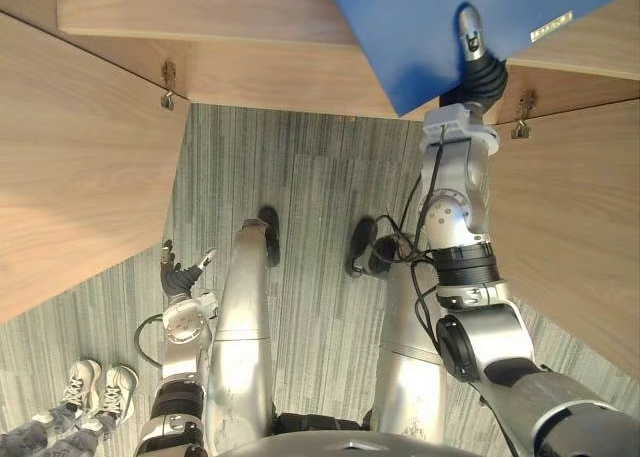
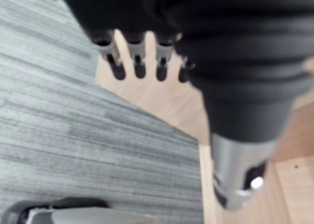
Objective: Walk over to the cabinet, pick up the folder, carry it to the office cabinet, place the folder inside the office cabinet, then close the office cabinet door
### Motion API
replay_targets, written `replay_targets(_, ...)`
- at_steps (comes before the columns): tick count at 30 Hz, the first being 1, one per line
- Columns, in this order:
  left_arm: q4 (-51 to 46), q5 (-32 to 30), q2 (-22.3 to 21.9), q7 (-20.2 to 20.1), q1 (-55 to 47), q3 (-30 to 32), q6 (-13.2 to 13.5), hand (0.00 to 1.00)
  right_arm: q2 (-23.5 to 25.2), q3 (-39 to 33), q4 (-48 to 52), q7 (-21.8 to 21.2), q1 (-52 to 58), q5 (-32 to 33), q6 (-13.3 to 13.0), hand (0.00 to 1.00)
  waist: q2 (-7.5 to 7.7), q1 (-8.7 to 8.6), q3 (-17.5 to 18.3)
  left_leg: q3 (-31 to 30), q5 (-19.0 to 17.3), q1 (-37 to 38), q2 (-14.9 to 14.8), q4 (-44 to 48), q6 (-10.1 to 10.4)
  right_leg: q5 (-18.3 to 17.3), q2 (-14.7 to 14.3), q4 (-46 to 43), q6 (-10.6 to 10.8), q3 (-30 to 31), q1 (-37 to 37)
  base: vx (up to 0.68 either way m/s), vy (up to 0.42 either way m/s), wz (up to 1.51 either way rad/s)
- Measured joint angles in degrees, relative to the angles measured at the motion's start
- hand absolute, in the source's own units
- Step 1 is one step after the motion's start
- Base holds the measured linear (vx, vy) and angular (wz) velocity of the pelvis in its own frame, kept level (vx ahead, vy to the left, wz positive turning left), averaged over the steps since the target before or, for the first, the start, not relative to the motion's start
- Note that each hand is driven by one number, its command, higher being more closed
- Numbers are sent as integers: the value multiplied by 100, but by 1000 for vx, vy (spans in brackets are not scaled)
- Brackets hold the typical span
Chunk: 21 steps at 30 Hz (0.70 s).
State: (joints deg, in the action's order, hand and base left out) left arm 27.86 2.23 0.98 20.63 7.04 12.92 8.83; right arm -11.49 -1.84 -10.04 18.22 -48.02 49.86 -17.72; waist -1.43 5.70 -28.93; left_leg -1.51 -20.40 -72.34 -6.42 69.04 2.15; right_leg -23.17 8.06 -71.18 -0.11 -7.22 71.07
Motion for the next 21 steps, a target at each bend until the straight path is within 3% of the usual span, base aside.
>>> replay_targets(1,25,5,8,22,-3,2,-13,0,43,-124,-14,71,-42,109,-12,100,72,44,45,-7,63,-85,10,-23,22,20,10,-29,-33,-14,99,-100,-59,16)
replay_targets(7,28,106,22,75,-21,50,-11,0,162,-546,-385,444,-550,443,-205,100,154,74,204,-129,345,-407,88,-156,129,13,187,-123,-93,-208,376,-99,-46,20)
replay_targets(11,30,341,21,237,-38,78,-11,0,143,-800,-680,652,-960,628,-273,100,151,93,216,-144,535,-477,76,-383,191,13,213,-20,-92,-293,438,-88,-28,14)
replay_targets(18,30,652,8,292,-80,98,2,0,-306,-1031,-950,857,-1428,652,-333,100,152,211,220,-120,847,-490,-15,-747,214,25,238,175,-91,-439,467,-34,-3,5)
replay_targets(21,30,654,13,288,-84,96,0,0,-332,-1017,-898,853,-1432,641,-336,100,154,182,221,-140,879,-489,-10,-666,196,242,259,128,-203,-468,443,35,10,8)
